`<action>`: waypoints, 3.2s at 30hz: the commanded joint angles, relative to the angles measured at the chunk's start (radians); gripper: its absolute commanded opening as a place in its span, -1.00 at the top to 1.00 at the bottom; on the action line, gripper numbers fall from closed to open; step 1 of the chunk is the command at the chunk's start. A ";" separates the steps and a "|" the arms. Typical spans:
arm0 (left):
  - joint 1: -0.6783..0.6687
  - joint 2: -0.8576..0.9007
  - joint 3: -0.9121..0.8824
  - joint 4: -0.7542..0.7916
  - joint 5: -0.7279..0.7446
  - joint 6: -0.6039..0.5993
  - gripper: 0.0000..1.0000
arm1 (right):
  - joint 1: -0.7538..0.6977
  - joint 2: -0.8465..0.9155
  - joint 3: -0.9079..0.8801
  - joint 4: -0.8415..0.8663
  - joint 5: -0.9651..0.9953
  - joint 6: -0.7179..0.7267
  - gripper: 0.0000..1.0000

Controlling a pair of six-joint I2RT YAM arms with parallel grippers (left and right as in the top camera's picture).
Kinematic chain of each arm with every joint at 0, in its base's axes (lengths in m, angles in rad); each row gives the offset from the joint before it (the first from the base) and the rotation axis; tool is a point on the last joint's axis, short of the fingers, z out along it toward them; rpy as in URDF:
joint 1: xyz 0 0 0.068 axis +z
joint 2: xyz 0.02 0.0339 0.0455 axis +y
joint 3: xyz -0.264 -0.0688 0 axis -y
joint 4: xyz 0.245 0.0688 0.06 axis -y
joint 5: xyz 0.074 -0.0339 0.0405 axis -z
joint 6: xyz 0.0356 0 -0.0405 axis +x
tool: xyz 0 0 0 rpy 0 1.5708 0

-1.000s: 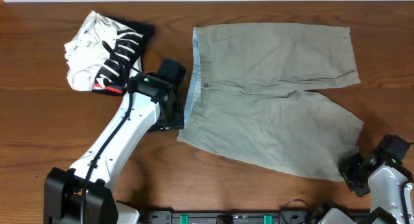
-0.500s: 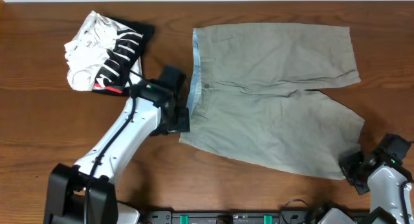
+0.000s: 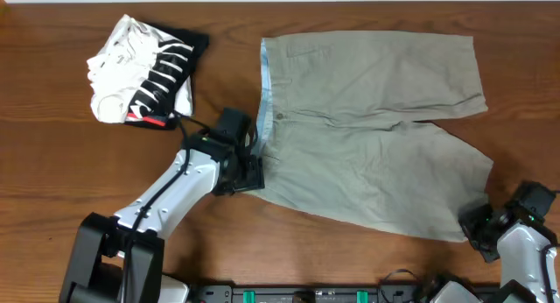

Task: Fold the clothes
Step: 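Fold the lower half up over the upper half with both grippers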

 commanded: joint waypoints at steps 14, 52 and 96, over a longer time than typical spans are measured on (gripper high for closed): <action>0.003 0.007 -0.097 0.089 0.010 -0.103 -0.35 | -0.008 0.016 -0.027 0.005 -0.016 -0.008 0.88; 0.003 -0.185 -0.099 0.013 -0.037 -0.104 0.88 | -0.006 0.016 0.258 -0.233 -0.069 -0.023 0.98; -0.058 -0.356 0.275 -0.336 -0.276 -0.100 0.88 | 0.325 0.101 0.911 -0.581 -0.076 -0.164 0.98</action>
